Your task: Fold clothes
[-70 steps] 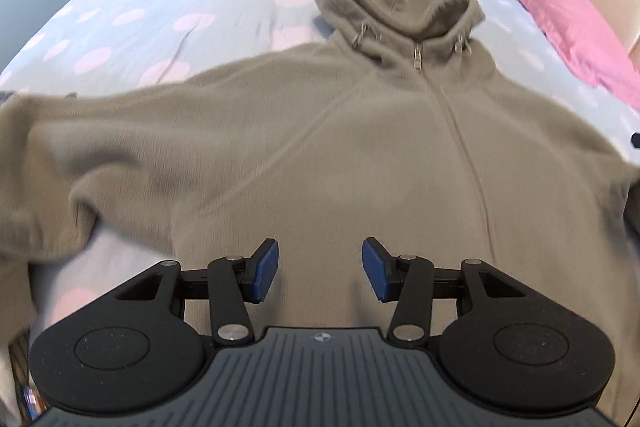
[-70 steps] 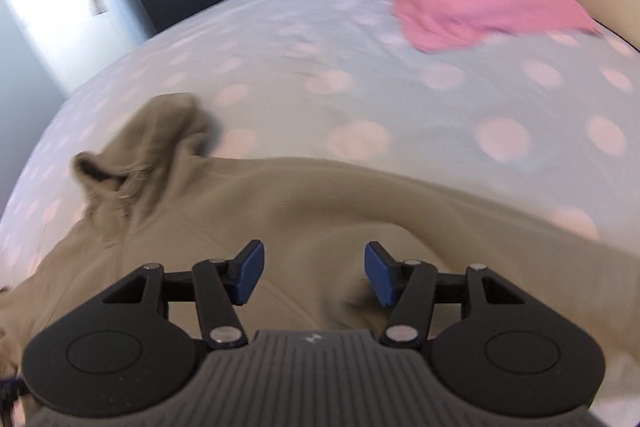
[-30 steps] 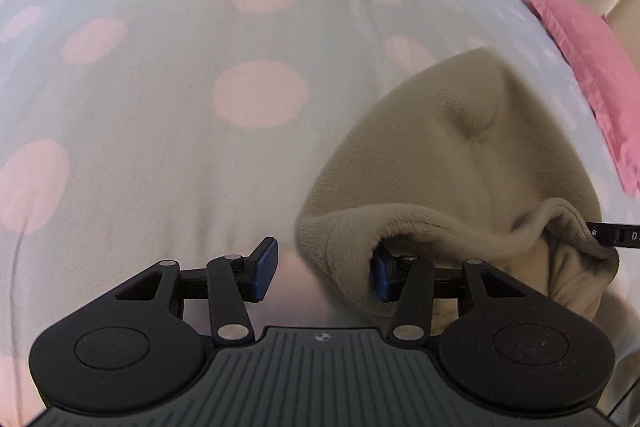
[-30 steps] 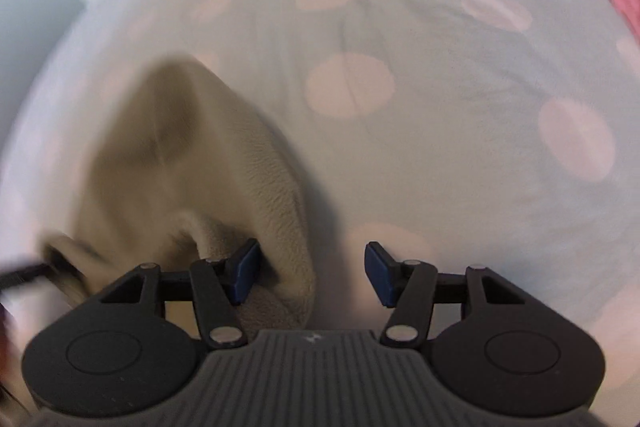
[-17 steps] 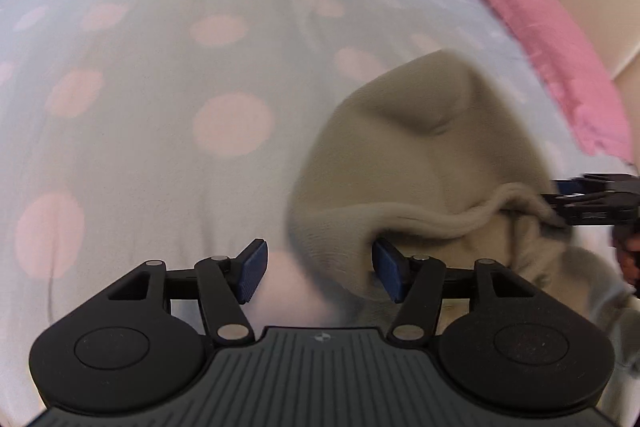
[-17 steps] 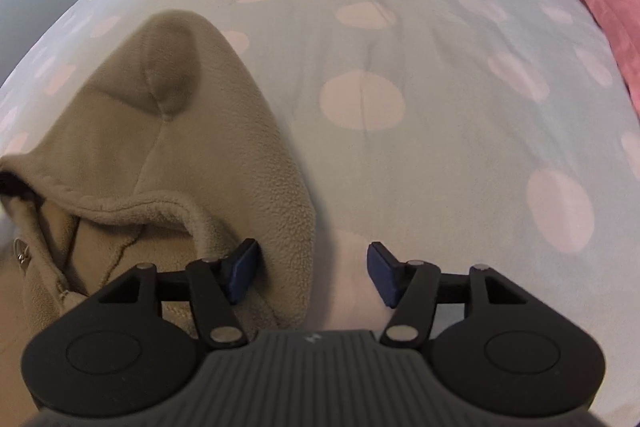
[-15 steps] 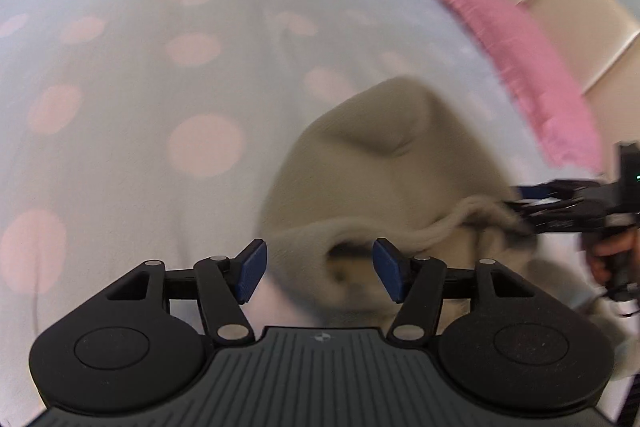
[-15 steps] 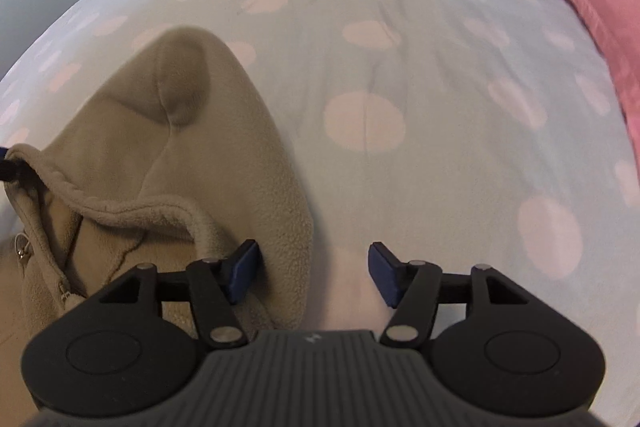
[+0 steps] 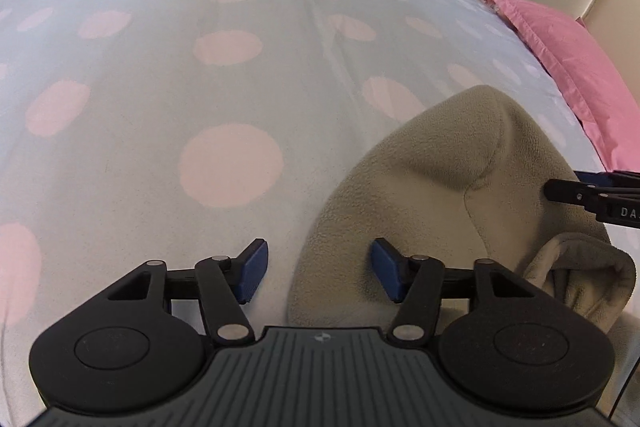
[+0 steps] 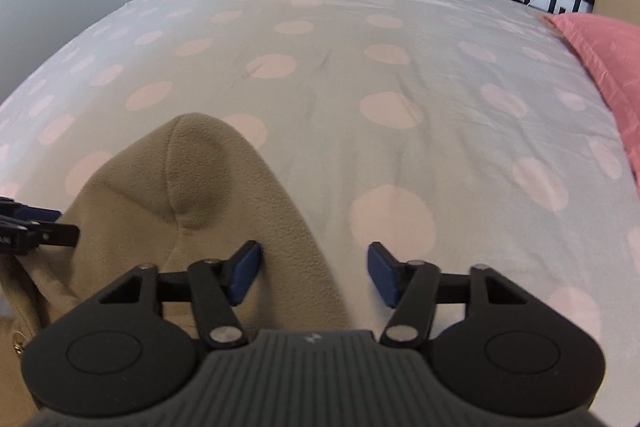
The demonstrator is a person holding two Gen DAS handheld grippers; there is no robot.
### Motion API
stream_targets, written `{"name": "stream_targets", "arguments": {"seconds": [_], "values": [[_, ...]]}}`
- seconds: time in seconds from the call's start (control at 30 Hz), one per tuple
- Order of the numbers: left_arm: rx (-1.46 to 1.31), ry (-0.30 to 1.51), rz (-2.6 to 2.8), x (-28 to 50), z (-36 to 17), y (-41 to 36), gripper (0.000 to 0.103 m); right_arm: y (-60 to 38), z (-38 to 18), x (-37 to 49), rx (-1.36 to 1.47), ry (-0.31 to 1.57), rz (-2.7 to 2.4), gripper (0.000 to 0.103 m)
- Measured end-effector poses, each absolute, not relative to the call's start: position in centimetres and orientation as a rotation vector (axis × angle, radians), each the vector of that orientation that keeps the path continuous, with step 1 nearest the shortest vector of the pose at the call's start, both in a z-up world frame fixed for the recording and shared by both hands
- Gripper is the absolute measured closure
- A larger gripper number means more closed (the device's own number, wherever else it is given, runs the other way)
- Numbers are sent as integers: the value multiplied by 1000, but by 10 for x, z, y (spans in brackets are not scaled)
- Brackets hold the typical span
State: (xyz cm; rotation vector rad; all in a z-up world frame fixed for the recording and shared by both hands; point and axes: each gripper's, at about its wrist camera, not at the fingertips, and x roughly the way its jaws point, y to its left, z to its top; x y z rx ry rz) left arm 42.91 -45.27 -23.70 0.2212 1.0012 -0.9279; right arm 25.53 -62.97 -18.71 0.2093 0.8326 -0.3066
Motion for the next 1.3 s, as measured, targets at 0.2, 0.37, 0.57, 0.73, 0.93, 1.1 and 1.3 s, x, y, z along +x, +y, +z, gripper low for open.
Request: {"name": "stream_targets", "arguments": {"seconds": [0.2,0.37,0.57,0.73,0.93,1.1,1.3], "values": [[208,908,-1010,416,-201,-441,97,-612,-167,244,144,767,-237,93],[209,808,-1088,392,-165,-405,98,-600,-133,195,124,666,-144,93],[254,730,-1167,345,-136,-361,98,-574,-110,126,72,599,-57,93],[298,729,-1210,309,-140,-333,98,-545,-115,80,6,617,6,93],[352,786,-1207,282,-167,-301,98,-506,-143,39,-95,682,90,93],[358,819,-1152,271,-183,-292,97,-486,-173,23,-129,755,100,92],[339,848,-1112,252,-169,-282,74,-487,-161,20,-60,689,31,61]]}}
